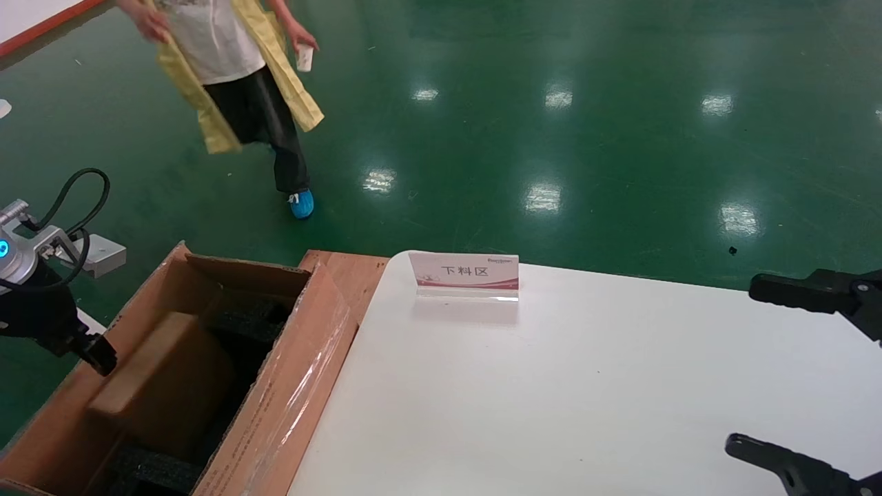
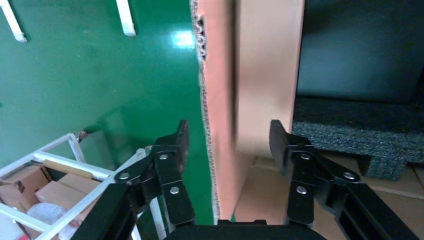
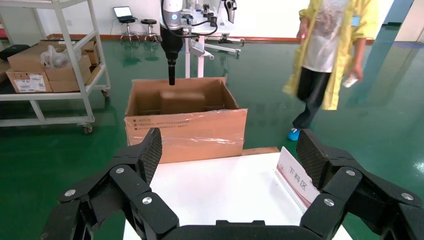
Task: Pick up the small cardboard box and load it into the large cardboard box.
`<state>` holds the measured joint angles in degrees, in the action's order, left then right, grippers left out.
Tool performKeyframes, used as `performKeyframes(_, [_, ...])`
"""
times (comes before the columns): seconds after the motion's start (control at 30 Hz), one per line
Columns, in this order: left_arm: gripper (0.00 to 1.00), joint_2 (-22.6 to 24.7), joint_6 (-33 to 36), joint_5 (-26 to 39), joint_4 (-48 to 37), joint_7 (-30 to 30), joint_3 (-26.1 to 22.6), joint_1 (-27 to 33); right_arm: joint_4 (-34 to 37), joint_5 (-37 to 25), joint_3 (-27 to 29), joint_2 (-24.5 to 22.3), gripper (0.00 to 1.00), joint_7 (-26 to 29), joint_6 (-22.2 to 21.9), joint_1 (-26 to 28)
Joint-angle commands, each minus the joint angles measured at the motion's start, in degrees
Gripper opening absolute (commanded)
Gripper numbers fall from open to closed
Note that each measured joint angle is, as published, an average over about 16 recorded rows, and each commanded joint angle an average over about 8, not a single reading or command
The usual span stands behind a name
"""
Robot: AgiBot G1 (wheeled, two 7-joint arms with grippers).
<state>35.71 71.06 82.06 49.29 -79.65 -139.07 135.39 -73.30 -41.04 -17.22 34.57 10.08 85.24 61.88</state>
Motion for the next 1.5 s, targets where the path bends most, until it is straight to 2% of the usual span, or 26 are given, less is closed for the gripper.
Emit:
performKeyframes(0.03, [1.0, 0.0, 0.01, 0.03, 0.02, 0.0, 0.0, 0.02, 0.0, 0.0, 0.0, 0.0, 1.0, 0.0, 0.0, 0.0])
performKeyframes(0.4, [1.0, 1.82, -1.42, 2.26, 1.26, 1.6, 0.24, 1.74, 0.02, 0.0, -0.01, 0.0, 1.0, -0.01, 0.0, 0.01])
performKeyframes(0.6, [1.0, 3.75, -7.49, 5.61, 5.7, 5.02, 2.68, 7.58, 0.03, 0.01, -0.03, 0.0, 1.0, -0.02, 0.01, 0.02])
performKeyframes(0.77, [1.0, 3.21, -13.73, 4.83, 10.12, 7.13, 6.46, 12.2, 0.04, 0.02, -0.04, 0.0, 1.0, -0.03, 0.01, 0.03])
performKeyframes(1.0, [1.0, 3.64, -17.75, 4.17, 13.46, 8.34, 9.27, 14.7, 0.05, 0.01, -0.04, -0.01, 1.0, -0.04, 0.0, 0.03])
performKeyframes(1.2, [1.0, 3.87, -17.08, 3.02, 14.25, 10.26, 13.28, 12.09, 0.07, 0.0, -0.05, -0.01, 1.0, -0.05, 0.0, 0.03])
performKeyframes(1.5, [1.0, 3.2, -12.42, -3.34, 15.73, 18.89, 29.43, -0.55, 0.09, 0.01, -0.08, -0.01, 1.0, -0.07, 0.01, 0.05])
